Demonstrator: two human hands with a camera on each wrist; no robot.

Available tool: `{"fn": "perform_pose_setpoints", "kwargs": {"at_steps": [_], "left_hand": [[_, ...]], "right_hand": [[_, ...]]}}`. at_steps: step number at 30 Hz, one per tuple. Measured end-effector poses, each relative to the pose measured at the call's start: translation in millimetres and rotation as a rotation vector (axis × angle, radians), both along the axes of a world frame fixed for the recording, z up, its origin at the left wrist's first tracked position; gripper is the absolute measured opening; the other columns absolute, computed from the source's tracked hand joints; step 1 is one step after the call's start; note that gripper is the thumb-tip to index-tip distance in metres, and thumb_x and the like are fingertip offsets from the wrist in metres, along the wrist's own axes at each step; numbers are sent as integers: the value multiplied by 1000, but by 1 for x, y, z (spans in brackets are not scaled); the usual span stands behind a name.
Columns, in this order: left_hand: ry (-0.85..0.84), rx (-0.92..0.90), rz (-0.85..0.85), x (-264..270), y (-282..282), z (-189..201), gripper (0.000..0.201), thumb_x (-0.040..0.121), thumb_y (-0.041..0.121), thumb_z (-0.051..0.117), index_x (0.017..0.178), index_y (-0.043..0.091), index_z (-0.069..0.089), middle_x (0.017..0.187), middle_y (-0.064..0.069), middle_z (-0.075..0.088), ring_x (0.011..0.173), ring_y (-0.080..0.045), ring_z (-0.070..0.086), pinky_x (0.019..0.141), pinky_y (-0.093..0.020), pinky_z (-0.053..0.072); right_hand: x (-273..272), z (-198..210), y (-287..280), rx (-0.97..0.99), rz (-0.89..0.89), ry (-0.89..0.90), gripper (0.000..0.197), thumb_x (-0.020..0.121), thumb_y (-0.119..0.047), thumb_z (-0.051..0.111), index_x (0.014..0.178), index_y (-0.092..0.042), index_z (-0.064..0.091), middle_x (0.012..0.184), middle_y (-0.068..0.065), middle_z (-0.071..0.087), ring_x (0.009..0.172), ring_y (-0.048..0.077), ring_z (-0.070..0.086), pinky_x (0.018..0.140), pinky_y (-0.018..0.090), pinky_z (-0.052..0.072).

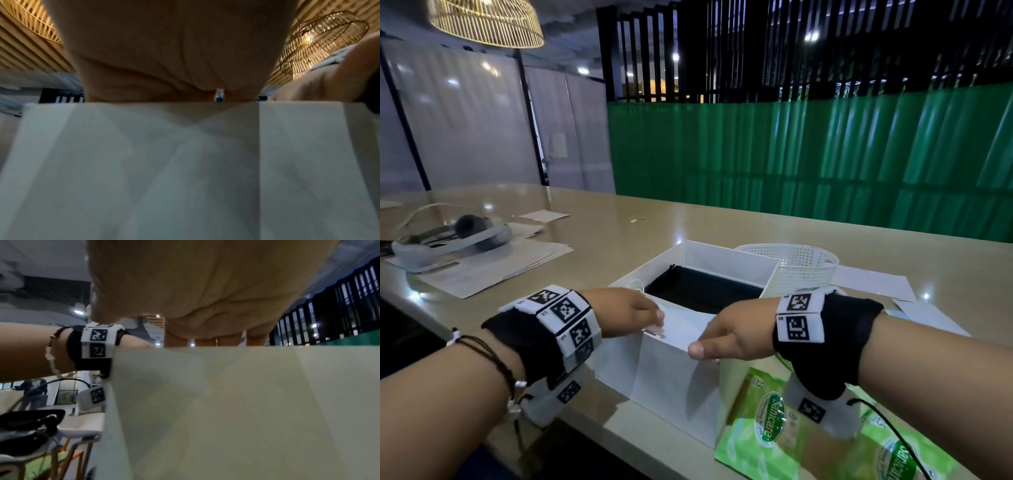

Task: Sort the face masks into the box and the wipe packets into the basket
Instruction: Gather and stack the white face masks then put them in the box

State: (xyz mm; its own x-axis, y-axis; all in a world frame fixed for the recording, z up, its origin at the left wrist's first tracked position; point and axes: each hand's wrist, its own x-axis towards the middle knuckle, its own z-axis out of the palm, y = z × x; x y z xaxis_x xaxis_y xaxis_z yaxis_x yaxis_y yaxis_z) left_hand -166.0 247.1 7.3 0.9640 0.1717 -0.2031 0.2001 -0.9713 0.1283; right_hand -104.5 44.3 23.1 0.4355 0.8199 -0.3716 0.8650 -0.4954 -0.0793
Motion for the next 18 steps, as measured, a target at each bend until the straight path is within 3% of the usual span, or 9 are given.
{"fn": "perform_pose_setpoints", "kwargs": {"at_steps": [3,6,8,11,14,16,18], "left_hand": [[119,62,109,-4,-6,-1,61,92,65,22,127,30,58,137,3,51,125,-16,45,105,-30,31],[138,93,133,0,-3,-1,66,90,68,17,129,31,55,143,2,45,130,-18,41,109,-31,27],[155,76,158,2,-1,-1,67,89,70,16,130,32,54,144,3,44,132,-18,39,111,-32,25],[159,59,160,0,-6,0,64,91,66,16,127,28,54,143,3,43,131,-17,39,111,-34,25],[165,71,98,0,-9,2,55,99,51,15,128,17,48,140,-2,40,129,-16,36,108,-31,25],[180,67,97,0,-8,2,54,99,52,16,134,20,43,143,-1,39,133,-15,31,108,-30,23],[199,42,163,1,-5,0,61,92,66,18,141,34,36,151,2,33,138,-19,28,113,-34,20]], "right_hand": [[12,0,1,-10,82,-114,68,80,-77,26,126,-36,55,137,-3,47,124,20,45,106,42,34],[16,-7,-1,-161,40,-77,85,65,-89,17,127,-42,51,138,-7,49,129,19,43,111,45,28],[14,-8,-1,-178,41,-58,80,67,-88,24,127,-42,51,137,-10,50,132,18,40,112,43,28],[12,-6,0,-198,67,-74,72,74,-81,35,129,-37,51,141,-4,46,133,19,38,110,41,31],[10,-3,-1,-166,67,-46,66,74,-80,40,126,-41,52,139,-6,48,129,19,42,106,37,34],[12,-4,-1,-139,79,-32,68,71,-81,42,126,-43,51,133,-9,52,124,17,47,102,34,37],[14,-4,-1,-124,96,-43,72,68,-84,42,127,-43,49,133,-12,52,123,15,48,101,33,37]]}}
